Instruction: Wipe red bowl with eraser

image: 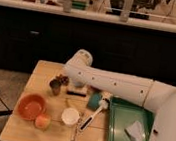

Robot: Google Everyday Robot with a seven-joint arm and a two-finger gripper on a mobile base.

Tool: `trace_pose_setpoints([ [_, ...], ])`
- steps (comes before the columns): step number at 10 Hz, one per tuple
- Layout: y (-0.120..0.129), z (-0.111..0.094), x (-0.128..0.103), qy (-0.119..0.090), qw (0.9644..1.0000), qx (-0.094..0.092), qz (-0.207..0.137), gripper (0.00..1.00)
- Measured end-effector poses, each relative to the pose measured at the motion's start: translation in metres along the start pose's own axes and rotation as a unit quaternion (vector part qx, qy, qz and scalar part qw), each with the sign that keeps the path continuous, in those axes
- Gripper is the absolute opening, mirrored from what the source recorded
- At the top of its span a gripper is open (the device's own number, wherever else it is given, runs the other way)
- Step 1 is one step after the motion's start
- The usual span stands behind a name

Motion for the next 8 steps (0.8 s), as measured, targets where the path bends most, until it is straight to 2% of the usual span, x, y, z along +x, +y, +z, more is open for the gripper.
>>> trace_pose_setpoints([
  [5,-0.005,0.020,0.006,0.001,0.9994,0.001,0.034,0.80],
  [8,-0.014,0.052,0.010,0.004,0.9984,-0.014,0.055,0.80],
])
